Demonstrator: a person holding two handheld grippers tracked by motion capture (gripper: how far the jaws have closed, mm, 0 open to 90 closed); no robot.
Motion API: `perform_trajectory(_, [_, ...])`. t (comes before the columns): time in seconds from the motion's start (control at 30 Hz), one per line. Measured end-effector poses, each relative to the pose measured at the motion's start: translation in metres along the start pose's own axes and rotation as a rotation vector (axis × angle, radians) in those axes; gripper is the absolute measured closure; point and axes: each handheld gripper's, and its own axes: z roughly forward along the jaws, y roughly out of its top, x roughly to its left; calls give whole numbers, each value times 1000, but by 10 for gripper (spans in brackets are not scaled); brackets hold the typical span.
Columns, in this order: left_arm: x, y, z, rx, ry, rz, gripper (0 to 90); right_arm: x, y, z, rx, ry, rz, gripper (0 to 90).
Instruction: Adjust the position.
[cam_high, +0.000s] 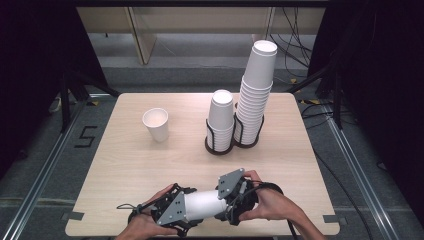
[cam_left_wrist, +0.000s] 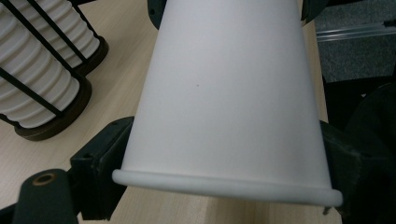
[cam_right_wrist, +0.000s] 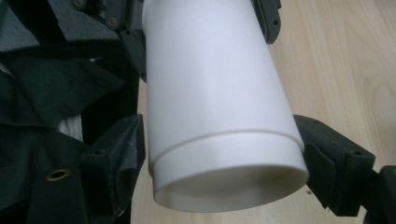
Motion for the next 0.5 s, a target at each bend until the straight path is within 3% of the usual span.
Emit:
perform_trajectory(0.3, [-2,5,2,74,5,29,153,7,8,10,97,-52,-64,220])
perform_trajectory(0.33, [-3,5,3,68,5,16,152,10,8,10,127,-58,-34,220])
perform_trajectory(0.37, [-3,5,3,67,5,14,153,6,8,12,120,-65,-93,221])
perform_trajectory(0.43, [-3,5,3,69,3,17,152,7,8,14,125,-71,-96,217])
perform_trajectory(0.47, [-3,5,3,63,-1,13,153,9,8,13,158,-79,-74,215])
perform_trajectory(0.5, [-3,5,3,51,0,11,153,7,9,15,136,-76,-110,215])
